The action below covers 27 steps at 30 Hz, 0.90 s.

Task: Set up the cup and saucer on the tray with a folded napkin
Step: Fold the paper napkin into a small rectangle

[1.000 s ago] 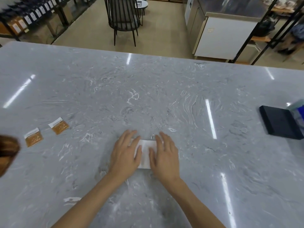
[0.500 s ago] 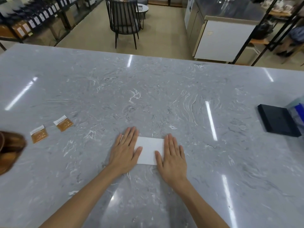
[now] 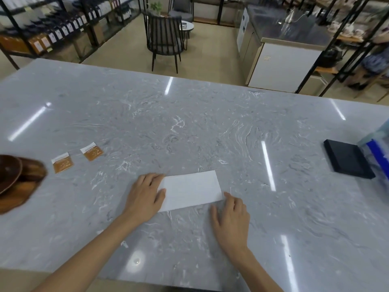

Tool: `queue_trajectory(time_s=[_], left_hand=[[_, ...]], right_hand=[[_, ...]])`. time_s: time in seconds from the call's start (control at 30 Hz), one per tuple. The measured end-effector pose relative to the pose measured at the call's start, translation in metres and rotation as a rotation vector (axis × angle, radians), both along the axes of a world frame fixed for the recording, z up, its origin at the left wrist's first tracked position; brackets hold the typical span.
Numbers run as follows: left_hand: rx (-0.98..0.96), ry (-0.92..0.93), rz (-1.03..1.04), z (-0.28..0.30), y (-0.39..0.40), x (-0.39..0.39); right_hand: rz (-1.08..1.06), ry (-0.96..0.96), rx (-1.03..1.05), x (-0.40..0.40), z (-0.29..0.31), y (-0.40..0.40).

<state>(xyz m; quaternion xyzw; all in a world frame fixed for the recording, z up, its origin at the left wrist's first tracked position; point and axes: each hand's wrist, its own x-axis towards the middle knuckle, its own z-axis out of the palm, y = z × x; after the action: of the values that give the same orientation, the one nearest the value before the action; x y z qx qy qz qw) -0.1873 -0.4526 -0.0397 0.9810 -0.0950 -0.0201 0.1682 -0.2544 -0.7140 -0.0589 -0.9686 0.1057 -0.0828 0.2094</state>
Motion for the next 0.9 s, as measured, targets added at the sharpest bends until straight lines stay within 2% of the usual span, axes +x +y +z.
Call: queue_trajectory(time_s=[0.17, 0.33, 0.47, 0.57, 0.8, 0.9], left_hand=[[0.045, 0.052, 0.072, 0.012, 0.003, -0.038], [-0.01, 0.131, 0.006, 0.011, -0.004, -0.078], [-0.029, 0.137, -0.034, 0.015, -0.006, -0.081], [-0.064, 0.135, -0.02, 0.019, 0.0, -0.056], [-0.328, 0.299, -0.029, 0.031, -0.016, 0.049], [-0.311, 0.349, -0.057, 0.028, -0.028, 0.087]], right_hand=[[-0.037, 0.08, 0.009, 0.024, 0.01, 0.004], [-0.018, 0.127, 0.123, 0.062, 0.015, 0.009], [0.013, 0.165, 0.18, 0.073, 0.017, 0.01], [0.048, 0.15, 0.319, 0.076, 0.021, 0.007], [-0.057, 0.401, 0.689, 0.113, 0.04, 0.011], [-0.085, 0.389, 0.785, 0.123, 0.04, 0.013]])
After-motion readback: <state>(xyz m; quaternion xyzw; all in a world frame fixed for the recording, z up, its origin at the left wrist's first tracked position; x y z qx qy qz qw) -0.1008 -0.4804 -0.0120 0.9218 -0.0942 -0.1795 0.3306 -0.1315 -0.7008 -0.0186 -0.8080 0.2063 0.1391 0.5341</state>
